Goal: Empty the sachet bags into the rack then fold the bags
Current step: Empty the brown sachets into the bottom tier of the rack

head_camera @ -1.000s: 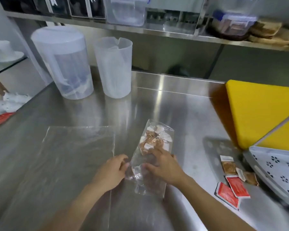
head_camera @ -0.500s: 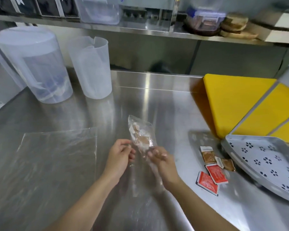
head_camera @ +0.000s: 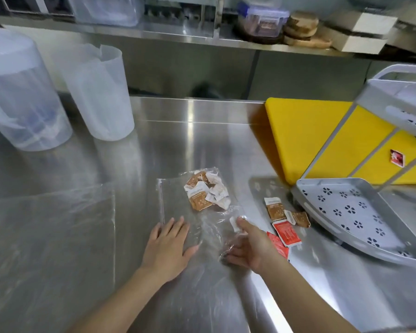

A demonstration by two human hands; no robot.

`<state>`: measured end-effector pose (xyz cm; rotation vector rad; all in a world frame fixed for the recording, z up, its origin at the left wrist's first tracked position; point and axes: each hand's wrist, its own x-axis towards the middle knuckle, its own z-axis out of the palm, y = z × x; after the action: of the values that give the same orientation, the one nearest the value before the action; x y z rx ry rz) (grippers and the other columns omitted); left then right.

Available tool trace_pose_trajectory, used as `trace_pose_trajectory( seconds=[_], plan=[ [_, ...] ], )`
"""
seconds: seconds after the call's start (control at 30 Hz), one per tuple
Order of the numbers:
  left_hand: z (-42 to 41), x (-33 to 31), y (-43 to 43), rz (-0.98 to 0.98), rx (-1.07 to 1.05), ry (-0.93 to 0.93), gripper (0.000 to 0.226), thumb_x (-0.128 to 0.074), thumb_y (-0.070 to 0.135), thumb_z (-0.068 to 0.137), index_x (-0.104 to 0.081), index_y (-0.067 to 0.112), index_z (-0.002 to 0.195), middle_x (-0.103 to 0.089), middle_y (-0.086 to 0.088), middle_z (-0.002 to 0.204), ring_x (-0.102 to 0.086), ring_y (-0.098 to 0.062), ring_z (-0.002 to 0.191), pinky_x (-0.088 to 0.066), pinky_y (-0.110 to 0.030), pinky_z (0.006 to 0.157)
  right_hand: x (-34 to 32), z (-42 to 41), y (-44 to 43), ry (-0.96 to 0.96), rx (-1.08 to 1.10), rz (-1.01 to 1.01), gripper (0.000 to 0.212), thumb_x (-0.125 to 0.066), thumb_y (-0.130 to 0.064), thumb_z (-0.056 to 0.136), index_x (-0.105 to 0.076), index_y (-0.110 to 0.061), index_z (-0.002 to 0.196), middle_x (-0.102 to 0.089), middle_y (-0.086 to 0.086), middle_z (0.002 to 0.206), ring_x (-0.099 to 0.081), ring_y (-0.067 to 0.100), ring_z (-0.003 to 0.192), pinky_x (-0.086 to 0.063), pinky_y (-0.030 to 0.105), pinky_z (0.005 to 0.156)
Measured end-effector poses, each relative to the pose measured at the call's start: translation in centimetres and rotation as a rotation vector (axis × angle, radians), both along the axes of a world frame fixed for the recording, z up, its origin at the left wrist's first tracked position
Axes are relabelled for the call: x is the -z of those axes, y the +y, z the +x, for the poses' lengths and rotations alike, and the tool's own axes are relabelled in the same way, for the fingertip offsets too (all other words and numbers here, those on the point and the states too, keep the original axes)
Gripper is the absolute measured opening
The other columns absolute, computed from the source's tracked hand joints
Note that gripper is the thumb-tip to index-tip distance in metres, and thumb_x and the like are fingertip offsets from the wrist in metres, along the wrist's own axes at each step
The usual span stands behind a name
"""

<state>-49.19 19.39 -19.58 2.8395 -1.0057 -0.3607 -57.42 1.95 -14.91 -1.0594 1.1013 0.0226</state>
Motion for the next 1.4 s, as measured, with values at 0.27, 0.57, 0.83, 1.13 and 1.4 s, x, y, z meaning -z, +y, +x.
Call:
trace_pose_trajectory(
  seconds=[0.27, 0.57, 0.83, 1.13, 1.4],
  plan=[
    [-0.1, 0.2, 1.5, 0.084, -0.039, 0.019, 0.094, 0.011, 0.067, 0.082, -0.06, 0.02, 0.122, -0.056, 0.001, 0.134, -0.054, -0.02, 0.122, -0.045, -0.043, 0.095, 0.9, 0.0, 1.0, -0.145, -0.69, -1.446, 0.075, -0.05, -0.056, 0.075, -0.032, -0.019, 0.138, -0.037, 0.019, 0.144, -0.034, 0.035, 0.134, -0.029, 0.047, 0.105],
    [0.6, 0.7, 4.8, 0.037, -0.046, 0.006, 0.107, 0.034, 0.076, 0.051, -0.001, 0.039, 0.145, 0.004, 0.01, 0.157, 0.006, -0.013, 0.145, 0.007, -0.045, 0.114, 4.7, 2.9, 3.3, -0.078, -0.991, -1.401, 0.052, -0.028, -0.039, 0.091, -0.041, -0.019, 0.137, -0.036, 0.012, 0.149, -0.034, 0.031, 0.137, -0.026, 0.039, 0.111],
    [1.3, 0.8, 6.8, 0.049, -0.106, 0.009, 0.109, 0.032, 0.08, 0.046, 0.001, 0.042, 0.144, 0.007, 0.014, 0.157, 0.007, -0.01, 0.144, 0.001, -0.045, 0.115, 1.4, 4.2, -0.2, -0.265, 0.142, -0.325, 0.03, -0.052, -0.01, 0.086, -0.062, -0.014, 0.058, -0.061, 0.004, 0.06, -0.056, 0.022, 0.063, -0.047, 0.032, 0.066],
    [1.5, -0.3, 6.5, 0.009, -0.141, 0.06, 0.058, -0.031, 0.054, 0.091, -0.016, 0.037, 0.144, -0.005, 0.01, 0.158, 0.001, -0.013, 0.145, -0.002, -0.044, 0.116, 3.2, 1.6, -4.2, 0.153, 0.045, -0.464, 0.01, -0.053, -0.009, 0.085, -0.049, -0.006, 0.094, -0.06, 0.019, 0.094, -0.061, 0.032, 0.083, -0.056, 0.044, 0.07],
    [-1.3, -1.5, 3.7, -0.012, 0.219, -0.076, 0.095, -0.016, 0.088, 0.066, -0.021, 0.033, 0.144, -0.017, 0.004, 0.154, -0.014, -0.018, 0.143, -0.002, -0.034, 0.114, 0.8, -0.2, -1.5, -0.085, -0.736, -1.52, 0.08, -0.037, -0.07, 0.079, -0.035, -0.02, 0.141, -0.031, 0.004, 0.152, -0.02, 0.022, 0.142, -0.011, 0.041, 0.111]
  ],
)
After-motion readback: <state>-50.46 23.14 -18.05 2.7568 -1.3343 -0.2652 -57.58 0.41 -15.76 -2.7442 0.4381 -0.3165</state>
